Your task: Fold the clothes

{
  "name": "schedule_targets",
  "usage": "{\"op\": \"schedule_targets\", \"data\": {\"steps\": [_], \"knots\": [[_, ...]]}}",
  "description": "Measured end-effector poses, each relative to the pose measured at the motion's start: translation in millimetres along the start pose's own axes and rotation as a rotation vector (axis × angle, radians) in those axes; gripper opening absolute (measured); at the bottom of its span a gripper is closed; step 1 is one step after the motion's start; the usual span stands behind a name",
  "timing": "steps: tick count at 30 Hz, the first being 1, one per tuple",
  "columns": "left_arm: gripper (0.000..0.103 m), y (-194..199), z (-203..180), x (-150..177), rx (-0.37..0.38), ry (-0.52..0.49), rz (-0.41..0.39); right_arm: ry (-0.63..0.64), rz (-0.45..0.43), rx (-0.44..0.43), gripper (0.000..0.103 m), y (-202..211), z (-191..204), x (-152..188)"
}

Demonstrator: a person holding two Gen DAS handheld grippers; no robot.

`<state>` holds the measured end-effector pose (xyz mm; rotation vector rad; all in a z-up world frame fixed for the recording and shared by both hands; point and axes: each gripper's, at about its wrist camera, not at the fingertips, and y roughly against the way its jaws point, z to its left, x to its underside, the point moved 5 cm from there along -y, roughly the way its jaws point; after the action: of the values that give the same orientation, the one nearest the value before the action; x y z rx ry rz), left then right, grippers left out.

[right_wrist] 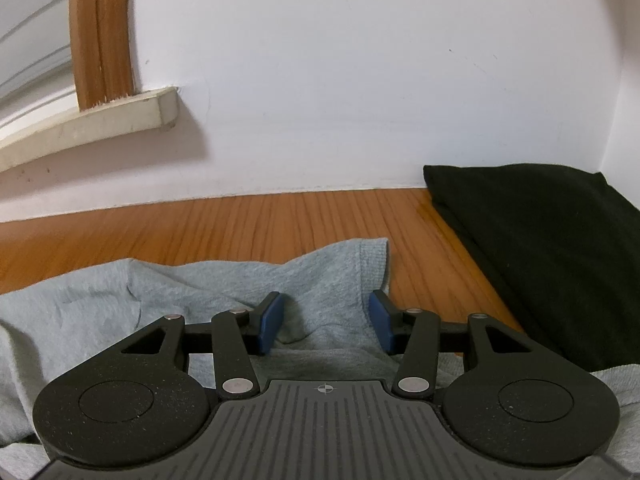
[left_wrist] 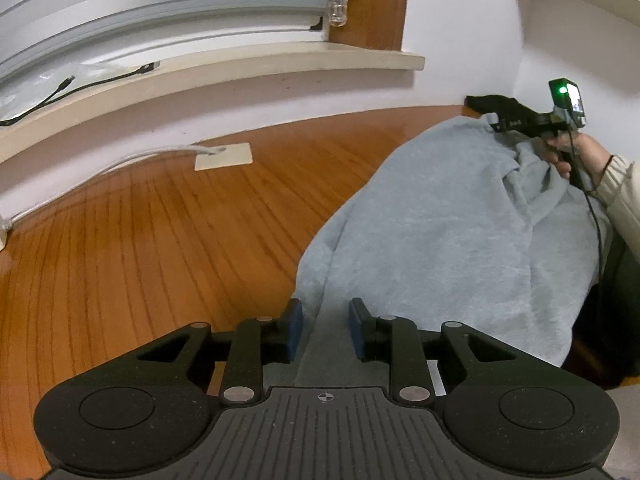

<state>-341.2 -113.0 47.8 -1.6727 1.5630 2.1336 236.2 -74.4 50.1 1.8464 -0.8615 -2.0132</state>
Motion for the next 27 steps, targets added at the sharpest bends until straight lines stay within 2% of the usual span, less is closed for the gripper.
{"op": "schedule_targets", "data": {"steps": [8,13,14,15,16,17,18,20,24,27], "knots": [[0.028,-0.9,3.1,-4.7,0.054,0.069,-0.043,0.009,0.006,0.006,0.048,0.4,1.4,-0.4],[0.031,-10.3,-0.7,-3.1,0.067,0.059,0.001,0.004,0.006,0.002,0.048,0.7,1.0,-0.8],[0.031,-11.4,-1.0,-3.7,0.066,0.056,0.003,-0.007,-0.016,0.019,0.048,0.8,0.2,-1.8],[0.028,-11.9,-1.5,-4.6,0.068,0.051,0.004,-0.010,-0.020,0.021,0.048,0.9,0.2,-1.8],[0.014,-11.5,-3.2,-6.1,0.070,0.041,0.000,-0.011,-0.020,0.021,0.048,1.0,0.2,-1.7],[0.005,-10.5,-5.8,-7.9,0.071,0.026,-0.006,-0.012,-0.023,0.024,0.045,1.2,0.2,-1.7],[0.004,-9.5,-8.1,-10.1,0.067,0.009,-0.011,-0.017,-0.025,0.028,0.042,1.7,0.1,-1.5],[0.004,-6.5,-10.8,-17.1,0.072,-0.018,-0.023,-0.042,-0.036,0.015,0.019,4.6,-2.8,-0.8],[0.003,7.1,-1.1,-41.2,0.058,-0.037,-0.086,-0.133,-0.046,-0.049,0.009,6.7,-16.1,-0.2],[0.003,14.2,13.8,-66.3,0.022,-0.053,-0.127,-0.095,-0.066,-0.031,0.007,10.2,-14.3,-8.8]]}}
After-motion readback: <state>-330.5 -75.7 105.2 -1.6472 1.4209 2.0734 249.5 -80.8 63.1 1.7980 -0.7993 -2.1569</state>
